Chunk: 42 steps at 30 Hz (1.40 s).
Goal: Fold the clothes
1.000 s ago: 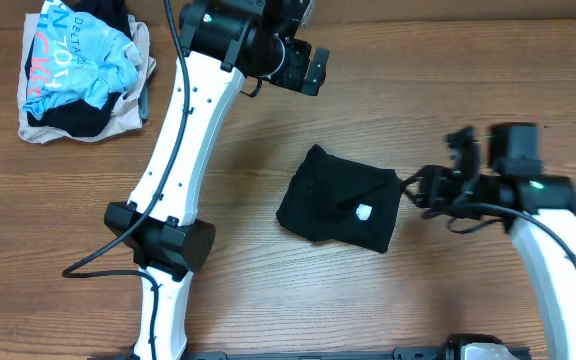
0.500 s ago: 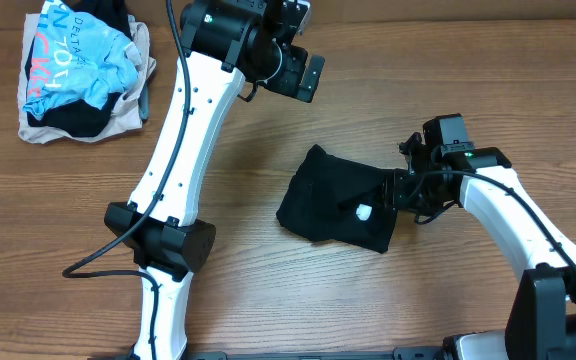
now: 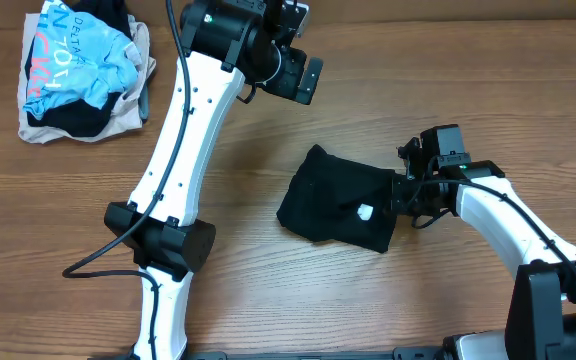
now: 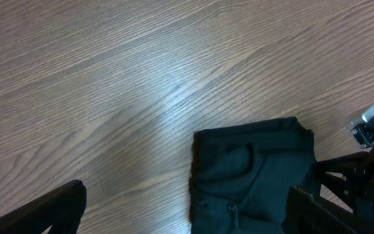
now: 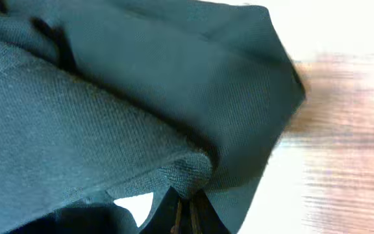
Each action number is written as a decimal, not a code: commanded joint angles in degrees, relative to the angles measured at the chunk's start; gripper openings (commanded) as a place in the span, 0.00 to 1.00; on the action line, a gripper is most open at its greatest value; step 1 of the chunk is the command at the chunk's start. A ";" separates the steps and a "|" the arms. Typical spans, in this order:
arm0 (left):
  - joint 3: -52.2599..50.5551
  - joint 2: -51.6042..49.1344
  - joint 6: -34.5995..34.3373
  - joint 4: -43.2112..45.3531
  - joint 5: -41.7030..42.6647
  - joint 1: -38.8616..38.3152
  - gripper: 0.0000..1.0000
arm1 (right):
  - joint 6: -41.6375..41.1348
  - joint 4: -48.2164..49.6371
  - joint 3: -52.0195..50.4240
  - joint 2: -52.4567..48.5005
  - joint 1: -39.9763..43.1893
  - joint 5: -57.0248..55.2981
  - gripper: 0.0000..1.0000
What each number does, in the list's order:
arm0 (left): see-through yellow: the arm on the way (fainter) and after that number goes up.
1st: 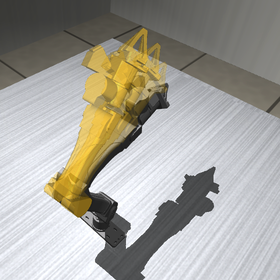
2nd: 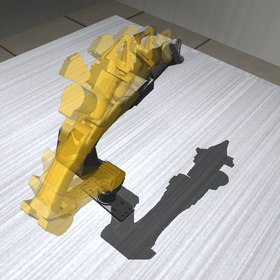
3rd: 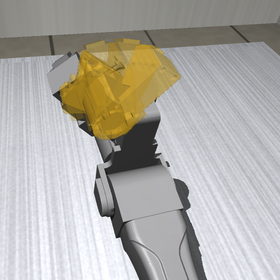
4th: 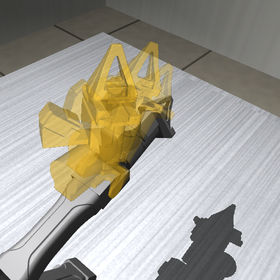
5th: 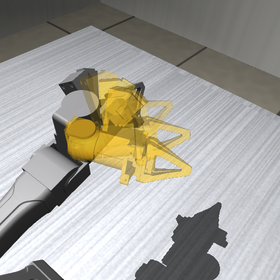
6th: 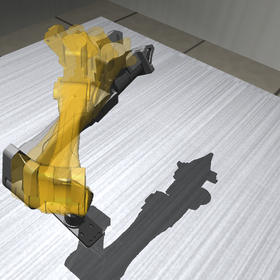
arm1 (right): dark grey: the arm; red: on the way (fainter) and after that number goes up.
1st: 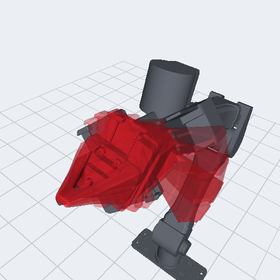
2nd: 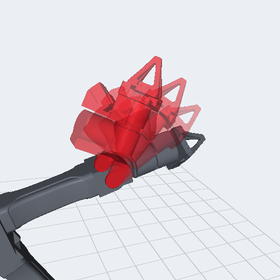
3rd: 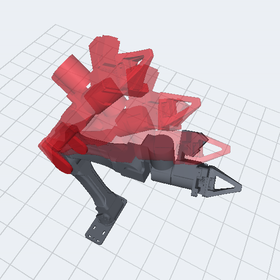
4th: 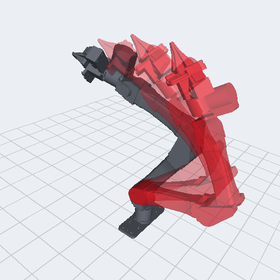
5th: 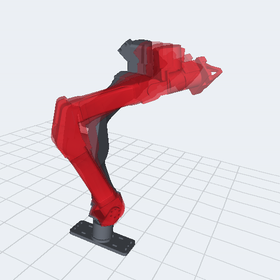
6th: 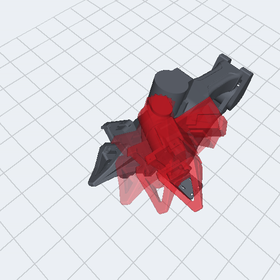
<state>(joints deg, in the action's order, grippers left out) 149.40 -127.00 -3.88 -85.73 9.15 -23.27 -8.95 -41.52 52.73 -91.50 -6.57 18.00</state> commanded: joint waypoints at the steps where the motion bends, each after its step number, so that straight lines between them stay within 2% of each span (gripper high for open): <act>1: 0.96 0.68 1.79 -0.02 -0.37 -0.76 1.00 | -0.02 -3.82 4.72 2.49 2.16 0.92 0.04; 5: 0.98 0.68 1.81 0.07 -0.39 -0.76 1.00 | 0.02 -13.99 11.69 5.14 5.88 1.51 0.04; 8: 0.98 0.68 2.23 0.04 -0.55 -0.76 1.00 | 0.42 -17.90 13.18 5.29 8.92 1.07 0.04; 13: 0.96 0.68 2.29 0.00 -0.81 -0.76 1.00 | 0.39 -17.25 8.11 3.93 12.37 -2.03 0.04; 19: 0.96 0.68 2.67 -0.42 -0.79 -0.90 1.00 | -0.33 -9.81 -0.55 1.31 13.81 -2.36 0.04; 20: 0.96 0.68 2.67 -0.46 -0.79 -1.03 1.00 | -0.39 -8.66 -1.55 1.01 14.03 -2.34 0.09; 22: 0.98 0.68 3.19 -0.46 -0.76 -1.33 1.00 | -0.48 -7.82 -2.21 0.72 14.45 -2.34 0.44; 24: 0.98 0.70 4.04 -0.59 -0.70 -1.92 1.00 | -0.46 -7.98 -1.70 0.74 14.99 -1.79 0.63; 28: 0.96 0.70 4.20 -1.49 -0.57 -3.76 1.00 | -0.20 -10.88 2.45 0.96 17.07 2.84 0.69; 36: -1.09 0.68 5.20 -7.61 -0.57 -13.27 1.00 | 0.42 -21.44 20.55 4.15 22.77 6.08 0.78; 42: -12.28 0.68 5.22 -4.46 -0.59 -20.09 1.00 | 0.39 -22.93 27.04 4.39 27.10 6.10 0.87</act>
<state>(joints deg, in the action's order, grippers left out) 143.55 -126.87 0.21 -91.72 8.71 -40.60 -8.80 -64.16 77.52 -88.18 18.55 23.40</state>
